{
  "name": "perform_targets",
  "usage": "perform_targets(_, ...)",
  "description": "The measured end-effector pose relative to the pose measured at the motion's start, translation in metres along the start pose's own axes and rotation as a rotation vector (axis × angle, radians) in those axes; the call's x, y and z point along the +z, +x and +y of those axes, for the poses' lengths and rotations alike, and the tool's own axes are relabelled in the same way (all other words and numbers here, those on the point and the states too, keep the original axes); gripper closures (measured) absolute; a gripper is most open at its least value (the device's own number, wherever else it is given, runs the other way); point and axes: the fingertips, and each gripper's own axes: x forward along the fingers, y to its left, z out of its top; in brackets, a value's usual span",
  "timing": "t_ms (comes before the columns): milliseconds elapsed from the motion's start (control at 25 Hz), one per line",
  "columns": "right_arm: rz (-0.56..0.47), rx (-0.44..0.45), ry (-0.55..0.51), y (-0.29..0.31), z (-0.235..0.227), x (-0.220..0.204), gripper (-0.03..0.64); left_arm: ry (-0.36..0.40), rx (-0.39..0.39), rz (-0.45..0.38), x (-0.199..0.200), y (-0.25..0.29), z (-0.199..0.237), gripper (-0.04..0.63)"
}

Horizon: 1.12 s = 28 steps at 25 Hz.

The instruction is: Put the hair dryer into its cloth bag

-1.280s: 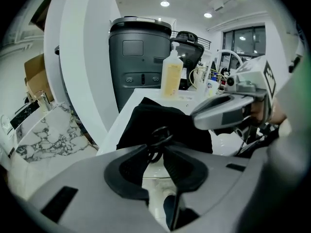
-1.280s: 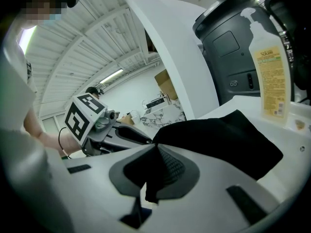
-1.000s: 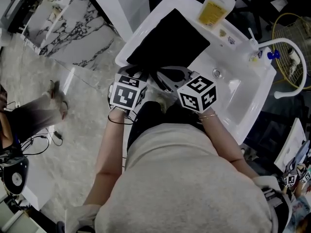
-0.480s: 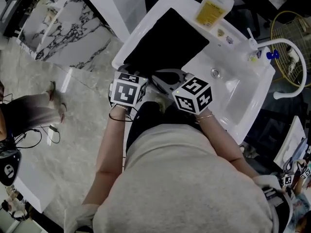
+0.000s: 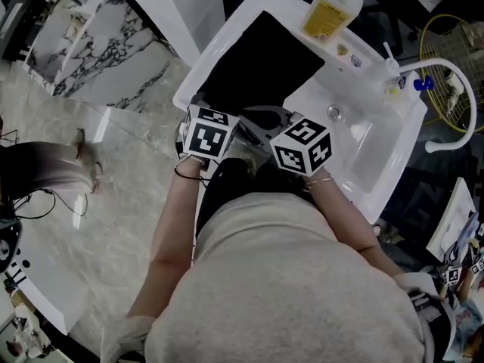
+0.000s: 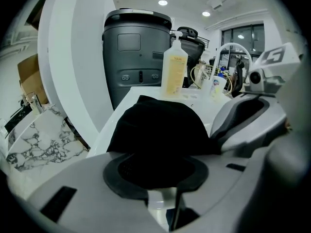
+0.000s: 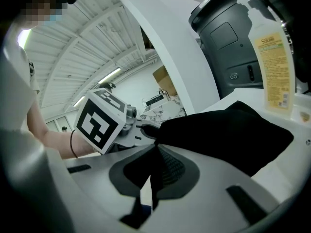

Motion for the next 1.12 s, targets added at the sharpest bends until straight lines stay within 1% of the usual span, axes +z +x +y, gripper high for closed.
perform_targets(160,0.003,-0.006,-0.012,0.0,-0.001,-0.001,0.604,0.003,-0.025,0.001,-0.003,-0.002,-0.006,0.49)
perform_targets(240,0.01,-0.014,-0.024,0.0,-0.002,-0.001,0.604,-0.004,-0.036,0.008,-0.007,-0.005,-0.007,0.456)
perform_targets(320,0.019,-0.024,-0.041,0.001,-0.002,-0.003,0.604,-0.019,-0.043,-0.005,-0.009,-0.012,-0.008,0.446)
perform_targets(560,0.029,-0.04,-0.06,0.001,-0.002,-0.005,0.601,-0.03,-0.025,-0.006,-0.018,-0.031,-0.006,0.44)
perform_targets(720,0.054,-0.031,-0.083,0.001,0.004,-0.01,0.556,-0.068,0.004,-0.02,-0.027,-0.046,-0.002,0.442)
perform_targets(800,0.063,-0.02,-0.093,0.0,0.009,-0.011,0.521,-0.095,0.012,-0.044,-0.028,-0.056,-0.001,0.442)
perform_targets(920,0.047,-0.012,-0.114,-0.004,0.017,-0.003,0.478,-0.136,0.007,-0.085,-0.027,-0.07,-0.002,0.442)
perform_targets(1120,0.019,-0.015,-0.158,-0.013,0.023,0.009,0.463,-0.194,0.026,-0.154,-0.019,-0.091,-0.001,0.442)
